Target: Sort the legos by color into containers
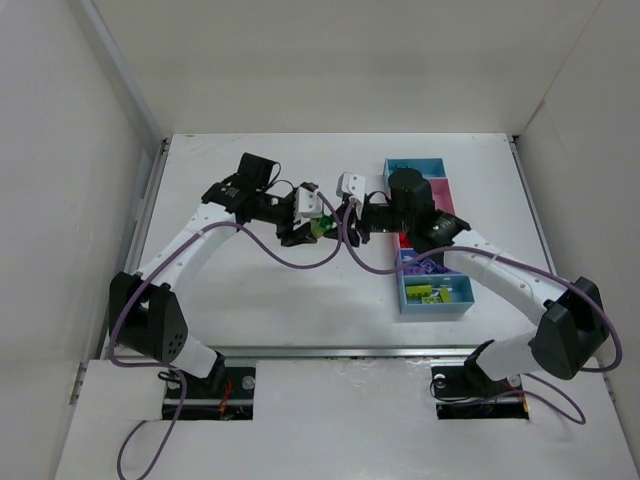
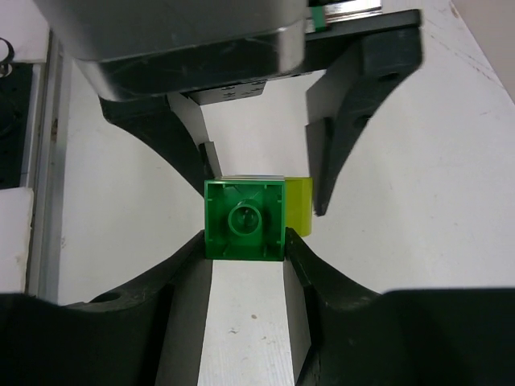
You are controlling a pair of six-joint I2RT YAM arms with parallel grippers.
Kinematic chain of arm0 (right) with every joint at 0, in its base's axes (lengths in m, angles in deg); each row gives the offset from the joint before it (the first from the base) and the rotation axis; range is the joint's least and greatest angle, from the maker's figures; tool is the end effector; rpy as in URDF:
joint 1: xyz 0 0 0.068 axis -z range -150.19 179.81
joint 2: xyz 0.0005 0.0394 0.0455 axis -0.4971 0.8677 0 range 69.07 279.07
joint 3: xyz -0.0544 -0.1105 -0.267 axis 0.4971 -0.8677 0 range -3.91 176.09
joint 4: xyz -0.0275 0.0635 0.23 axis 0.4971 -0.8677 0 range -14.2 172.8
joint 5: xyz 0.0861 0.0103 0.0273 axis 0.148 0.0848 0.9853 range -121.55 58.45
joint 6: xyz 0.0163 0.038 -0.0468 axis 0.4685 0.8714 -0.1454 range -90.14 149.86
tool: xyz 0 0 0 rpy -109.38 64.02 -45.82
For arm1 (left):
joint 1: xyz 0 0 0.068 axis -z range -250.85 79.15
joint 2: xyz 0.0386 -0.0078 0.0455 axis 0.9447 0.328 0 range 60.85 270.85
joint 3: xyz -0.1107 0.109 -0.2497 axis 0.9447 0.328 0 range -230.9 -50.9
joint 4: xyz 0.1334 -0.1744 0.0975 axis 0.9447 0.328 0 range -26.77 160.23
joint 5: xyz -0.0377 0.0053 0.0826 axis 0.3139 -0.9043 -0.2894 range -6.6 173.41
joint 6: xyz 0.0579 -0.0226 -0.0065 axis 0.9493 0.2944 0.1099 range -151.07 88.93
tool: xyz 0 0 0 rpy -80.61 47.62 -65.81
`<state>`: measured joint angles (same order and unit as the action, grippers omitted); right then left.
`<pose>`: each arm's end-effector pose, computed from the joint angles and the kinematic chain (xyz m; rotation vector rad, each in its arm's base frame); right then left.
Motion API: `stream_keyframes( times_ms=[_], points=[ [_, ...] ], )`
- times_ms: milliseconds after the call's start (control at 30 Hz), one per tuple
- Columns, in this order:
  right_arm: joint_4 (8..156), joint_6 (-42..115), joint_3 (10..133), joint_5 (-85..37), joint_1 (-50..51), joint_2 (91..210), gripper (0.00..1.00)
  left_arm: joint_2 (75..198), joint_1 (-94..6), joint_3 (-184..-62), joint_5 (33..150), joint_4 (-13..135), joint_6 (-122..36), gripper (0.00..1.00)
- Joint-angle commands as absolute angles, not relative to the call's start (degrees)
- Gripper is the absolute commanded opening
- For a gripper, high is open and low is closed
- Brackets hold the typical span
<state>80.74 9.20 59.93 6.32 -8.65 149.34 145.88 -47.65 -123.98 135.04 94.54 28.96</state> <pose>0.2227 0.2142 0.3546 -1.3116 1.3854 0.8339 0.2616 -0.1527 0.3401 1.6650 1.2354 -0.6545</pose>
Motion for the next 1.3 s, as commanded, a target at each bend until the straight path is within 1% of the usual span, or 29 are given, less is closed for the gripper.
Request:
stream_keyframes(
  times_ms=[0, 67, 100, 200, 400, 467, 633, 733, 800, 833, 867, 900, 933, 1033, 1067, 1100, 1200, 1233, 1267],
  points=[
    [83.33, 10.35, 60.08, 8.79, -9.48, 147.38, 0.08, 144.43, -47.56, -124.99, 139.39, 93.37, 26.94, 0.52],
    [83.33, 10.35, 60.08, 8.79, -9.48, 147.9, 0.08, 144.43, -47.56, -124.99, 140.53, 94.69, 26.93, 0.35],
    [83.33, 10.96, 60.08, 8.79, -9.48, 147.91, 0.07, 144.43, -47.56, -124.99, 141.14, 94.69, 26.93, 0.19],
    [83.33, 12.28, 60.08, 7.48, -8.78, 147.91, 0.07, 144.43, -47.56, -123.68, 139.75, 95.22, 26.93, 0.0],
    [83.33, 17.19, 58.85, 6.95, -1.32, 143.52, 0.07, 142.15, -47.56, -117.18, 132.99, 95.22, 28.16, 0.0],
    [83.33, 18.25, 58.15, 6.33, 2.1, 141.94, 0.07, 141.54, -47.56, -115.68, 131.58, 95.22, 28.17, 0.0],
    [83.33, 19.57, 56.75, 7.56, 5.73, 138.68, 0.06, 141.53, -47.56, -114.45, 130.34, 94.52, 28.17, 0.0],
    [83.33, 22.11, 55.08, 6.42, 8.53, 138.68, 0.06, 141.53, -47.56, -113.84, 129.56, 91.37, 25.89, 0.0],
    [83.33, 23.35, 54.55, 6.59, 10.2, 138.68, 0.06, 141.01, -47.56, -112.52, 127.27, 88.03, 21.42, 0.0],
    [83.33, 23.36, 54.02, 7.29, 10.21, 139.29, 0.06, 141.01, -46.95, -110.08, 125.87, 83.23, 19.14, 0.0],
    [83.33, 24.05, 54.01, 7.82, 10.21, 139.3, 0.06, 141.01, -45.9, -108.66, 122.98, 80.92, 16.85, 0.01],
    [83.33, 24.06, 54.01, 8.78, 10.21, 139.3, 0.06, 141.01, -45.37, -107.25, 122.17, 79.5, 15.7, 0.1],
    [83.33, 24.06, 54.01, 9.49, 10.21, 139.82, 0.06, 141.53, -45.37, -106.11, 122.16, 78.71, 16.56, 0.25],
    [83.33, 24.06, 54.53, 10.98, 10.21, 139.82, 0.06, 142.06, -44.14, -102.5, 122.69, 78.08, 21.63, 0.37],
    [83.33, 24.06, 54.54, 10.99, 10.21, 139.82, 0.06, 142.06, -43.53, -100.93, 121.82, 76.86, 22.79, 0.42],
    [83.33, 23.45, 54.54, 10.99, 10.21, 139.82, 0.05, 142.06, -42.39, -100.39, 119.03, 76.33, 23.67, 0.5],
    [83.33, 22.22, 53.92, 10.99, 8.9, 139.21, 0.05, 142.06, -39.93, -99.77, 113.4, 74.05, 25.18, 0.56],
    [83.33, 22.22, 53.92, 10.99, 8.89, 139.21, 0.05, 142.06, -39.92, -99.77, 110.33, 73.34, 25.18, 0.62],
    [83.33, 21.69, 53.4, 11.6, 8.19, 139.21, 0.05, 142.06, -39.4, -99.77, 109.34, 72.81, 25.18, 0.65]
  ],
)
